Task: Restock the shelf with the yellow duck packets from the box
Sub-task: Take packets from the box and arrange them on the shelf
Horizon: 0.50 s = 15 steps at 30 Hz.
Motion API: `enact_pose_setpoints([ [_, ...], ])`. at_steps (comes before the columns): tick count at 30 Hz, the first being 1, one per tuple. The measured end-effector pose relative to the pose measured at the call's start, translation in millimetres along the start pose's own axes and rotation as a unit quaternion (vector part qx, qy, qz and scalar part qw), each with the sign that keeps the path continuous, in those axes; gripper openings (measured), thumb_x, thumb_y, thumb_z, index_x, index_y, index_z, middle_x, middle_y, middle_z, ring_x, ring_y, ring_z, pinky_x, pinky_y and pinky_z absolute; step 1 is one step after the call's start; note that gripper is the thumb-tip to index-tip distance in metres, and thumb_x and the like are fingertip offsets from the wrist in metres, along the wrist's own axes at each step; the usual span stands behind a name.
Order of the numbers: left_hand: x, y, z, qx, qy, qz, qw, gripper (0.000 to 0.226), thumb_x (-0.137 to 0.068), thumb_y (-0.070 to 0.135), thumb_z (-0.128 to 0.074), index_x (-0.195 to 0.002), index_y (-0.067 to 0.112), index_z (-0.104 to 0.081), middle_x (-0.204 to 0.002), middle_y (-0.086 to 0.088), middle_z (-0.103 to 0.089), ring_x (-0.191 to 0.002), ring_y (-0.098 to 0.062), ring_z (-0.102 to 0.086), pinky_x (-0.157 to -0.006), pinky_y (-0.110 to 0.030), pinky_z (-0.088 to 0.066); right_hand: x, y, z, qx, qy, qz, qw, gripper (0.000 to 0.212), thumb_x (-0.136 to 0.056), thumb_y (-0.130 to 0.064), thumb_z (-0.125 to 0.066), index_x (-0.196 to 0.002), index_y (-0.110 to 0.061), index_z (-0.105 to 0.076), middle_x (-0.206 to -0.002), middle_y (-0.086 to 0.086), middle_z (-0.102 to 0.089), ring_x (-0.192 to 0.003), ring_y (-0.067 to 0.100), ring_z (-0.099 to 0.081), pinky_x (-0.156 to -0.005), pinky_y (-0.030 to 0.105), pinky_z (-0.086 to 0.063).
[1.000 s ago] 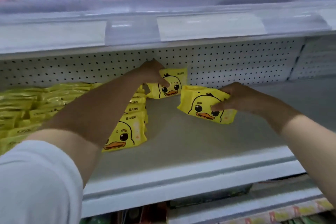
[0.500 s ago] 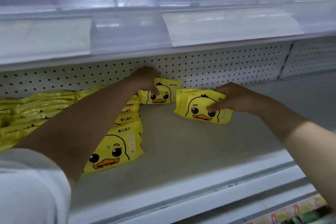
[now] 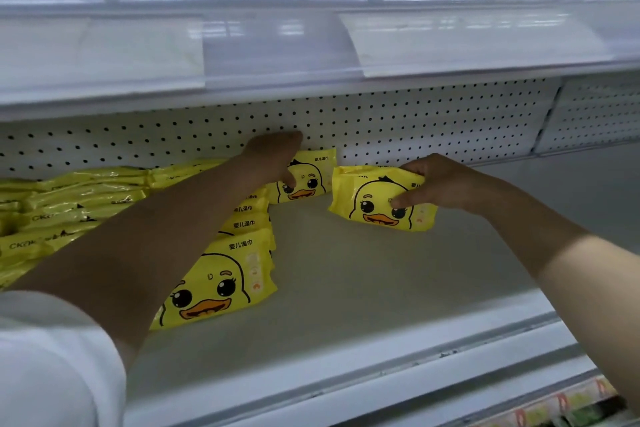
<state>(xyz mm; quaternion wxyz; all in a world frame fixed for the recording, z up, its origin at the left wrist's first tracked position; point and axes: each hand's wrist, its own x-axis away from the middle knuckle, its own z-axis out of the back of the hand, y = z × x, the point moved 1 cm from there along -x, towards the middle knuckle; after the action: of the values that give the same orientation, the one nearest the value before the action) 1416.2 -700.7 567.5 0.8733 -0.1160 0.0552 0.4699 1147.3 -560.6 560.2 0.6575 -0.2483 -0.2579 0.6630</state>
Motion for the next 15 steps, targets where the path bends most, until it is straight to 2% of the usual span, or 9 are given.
enact_pose_setpoints([
  [2, 2, 0, -2, -0.025, 0.025, -0.012, 0.999, 0.068, -0.064, 0.038, -0.088, -0.108, 0.012, -0.044, -0.095, -0.006, -0.055, -0.088, -0.025, -0.054, -0.064, -0.031, -0.041, -2, 0, -2, -0.004, -0.004, -0.005, 1.0, 0.04, -0.068, -0.028, -0.09, -0.105, -0.024, -0.075, -0.095, -0.011, -0.076, -0.089, 0.009, -0.072, -0.087, 0.033, -0.057],
  [5, 3, -2, -4, -0.067, 0.047, -0.023, 0.996, 0.08, -0.063, 0.04, -0.087, -0.124, 0.009, -0.045, -0.121, -0.011, -0.051, -0.112, -0.028, -0.05, -0.072, -0.036, -0.043, -5, -2, -6, -0.003, -0.012, -0.007, 1.0, 0.042, -0.067, -0.028, -0.09, -0.106, -0.023, -0.075, -0.096, -0.01, -0.076, -0.09, 0.009, -0.072, -0.087, 0.033, -0.057],
  [8, 3, -2, 2, -0.066, 0.07, -0.022, 0.995, 0.076, -0.066, 0.045, -0.084, -0.124, 0.011, -0.047, -0.125, -0.009, -0.045, -0.118, -0.028, -0.044, -0.075, -0.036, -0.043, -9, -6, -11, -0.002, -0.019, -0.002, 1.0, 0.041, -0.069, -0.027, -0.09, -0.106, -0.022, -0.075, -0.097, -0.009, -0.076, -0.091, 0.01, -0.072, -0.086, 0.03, -0.057],
  [9, 3, 0, 8, -0.02, 0.09, -0.024, 0.995, 0.071, -0.069, 0.048, -0.081, -0.122, 0.013, -0.049, -0.125, -0.008, -0.047, -0.117, -0.027, -0.045, -0.078, -0.036, -0.045, -10, -8, -13, -0.002, -0.021, 0.0, 1.0, 0.04, -0.069, -0.026, -0.089, -0.106, -0.022, -0.075, -0.097, -0.009, -0.076, -0.091, 0.009, -0.072, -0.085, 0.029, -0.057],
  [11, 5, 10, 24, 0.154, 0.103, -0.037, 0.982, 0.062, -0.073, 0.053, -0.076, -0.119, 0.017, -0.054, -0.119, -0.002, -0.054, -0.112, -0.021, -0.052, -0.083, -0.034, -0.047, -13, -14, -17, -0.004, -0.023, 0.007, 1.0, 0.04, -0.069, -0.026, -0.089, -0.106, -0.021, -0.075, -0.097, -0.009, -0.076, -0.09, 0.009, -0.072, -0.083, 0.027, -0.057],
  [13, 10, 28, 39, 0.275, 0.031, -0.08, 0.958, 0.063, -0.073, 0.054, -0.077, -0.123, 0.022, -0.055, -0.114, 0.004, -0.061, -0.105, -0.013, -0.058, -0.085, -0.028, -0.047, -17, -21, -22, -0.006, -0.029, 0.015, 0.999, 0.038, -0.07, -0.025, -0.089, -0.104, -0.02, -0.075, -0.095, -0.008, -0.076, -0.088, 0.009, -0.072, -0.077, 0.023, -0.057],
  [15, 16, 46, 45, 0.248, -0.06, -0.121, 0.959, 0.07, -0.07, 0.053, -0.08, -0.128, 0.026, -0.052, -0.113, 0.01, -0.061, -0.102, -0.009, -0.059, -0.087, -0.026, -0.047, -21, -29, -27, -0.003, -0.041, 0.022, 0.999, 0.032, -0.07, -0.025, -0.089, -0.098, -0.021, -0.075, -0.091, -0.008, -0.076, -0.085, 0.008, -0.072, -0.069, 0.019, -0.054],
])
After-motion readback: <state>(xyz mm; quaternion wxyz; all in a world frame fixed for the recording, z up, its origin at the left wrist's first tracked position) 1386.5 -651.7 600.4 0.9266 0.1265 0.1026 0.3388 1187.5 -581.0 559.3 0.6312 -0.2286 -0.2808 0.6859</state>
